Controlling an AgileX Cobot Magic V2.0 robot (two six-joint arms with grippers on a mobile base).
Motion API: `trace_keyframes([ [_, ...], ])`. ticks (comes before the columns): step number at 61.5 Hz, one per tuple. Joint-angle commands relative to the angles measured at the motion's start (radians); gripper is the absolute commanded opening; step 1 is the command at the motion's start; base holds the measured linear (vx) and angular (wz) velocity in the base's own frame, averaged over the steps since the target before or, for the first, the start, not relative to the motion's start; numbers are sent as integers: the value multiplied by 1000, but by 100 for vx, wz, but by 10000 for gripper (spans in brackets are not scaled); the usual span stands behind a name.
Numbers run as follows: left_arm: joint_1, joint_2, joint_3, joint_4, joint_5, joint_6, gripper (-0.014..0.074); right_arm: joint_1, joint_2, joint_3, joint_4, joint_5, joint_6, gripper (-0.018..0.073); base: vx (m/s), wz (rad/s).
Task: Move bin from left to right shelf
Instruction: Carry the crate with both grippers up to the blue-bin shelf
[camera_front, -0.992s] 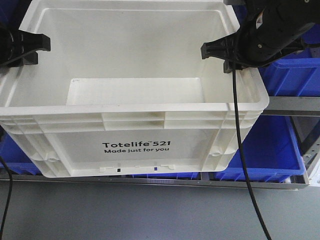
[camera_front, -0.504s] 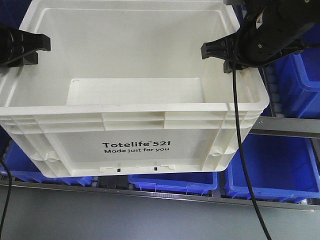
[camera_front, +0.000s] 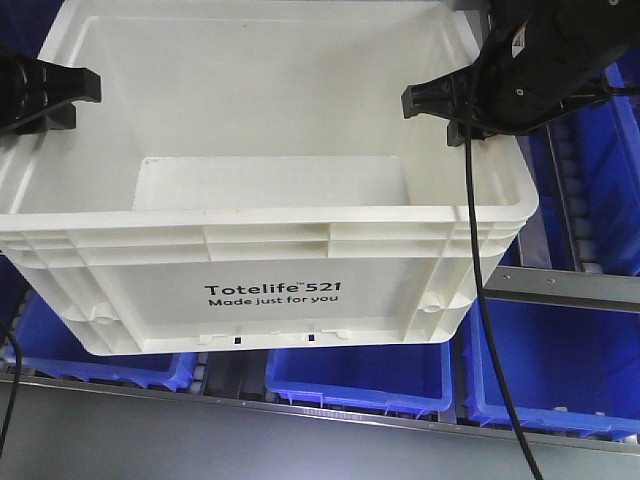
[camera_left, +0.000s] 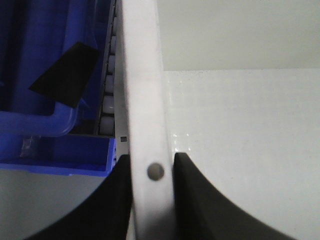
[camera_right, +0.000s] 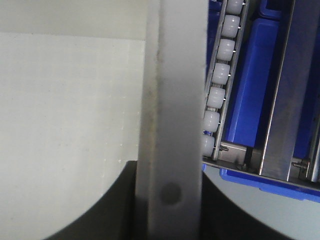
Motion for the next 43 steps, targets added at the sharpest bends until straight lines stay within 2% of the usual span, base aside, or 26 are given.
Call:
trace_keyframes([
  [1, 0, -45, -40, 17, -100, 14, 149, -7, -54, -36, -75, -87, -8, 83, 9, 3],
  [43, 0, -45, -40, 17, -100, 14, 149, -7, -54, -36, -75, -87, -8, 83, 8, -5],
])
